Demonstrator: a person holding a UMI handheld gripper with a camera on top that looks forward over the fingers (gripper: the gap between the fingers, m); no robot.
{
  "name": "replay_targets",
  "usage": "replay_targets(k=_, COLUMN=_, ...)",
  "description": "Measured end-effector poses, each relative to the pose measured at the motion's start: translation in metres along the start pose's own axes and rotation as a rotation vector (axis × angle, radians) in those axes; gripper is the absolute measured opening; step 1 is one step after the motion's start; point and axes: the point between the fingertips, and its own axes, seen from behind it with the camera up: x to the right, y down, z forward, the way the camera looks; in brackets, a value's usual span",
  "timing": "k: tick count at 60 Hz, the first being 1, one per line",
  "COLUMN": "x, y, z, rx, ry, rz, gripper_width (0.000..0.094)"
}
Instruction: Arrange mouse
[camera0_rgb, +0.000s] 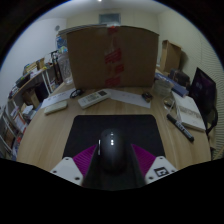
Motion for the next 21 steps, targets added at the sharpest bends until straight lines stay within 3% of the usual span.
replay_targets(k=2, x=0.001, y=0.000, z=-0.008, rx=-0.006, ry=-0.012, rz=-0.001, gripper_width=0.0803)
replay_targets(k=4, x=0.002, y=-0.004, z=-0.017, rx=-0.002, ry=-0.023, rz=-0.016, gripper_width=0.0861)
replay_targets(k=15, x=0.018, y=-0.007, z=-0.101, rx=0.012, ry=-0.096, rz=0.026, gripper_width=0.0836)
replay_targets(k=21, x=0.048, y=-0.002, z=-0.143, rx=0.025, ry=-0.089, rz=0.066, gripper_width=0.0843)
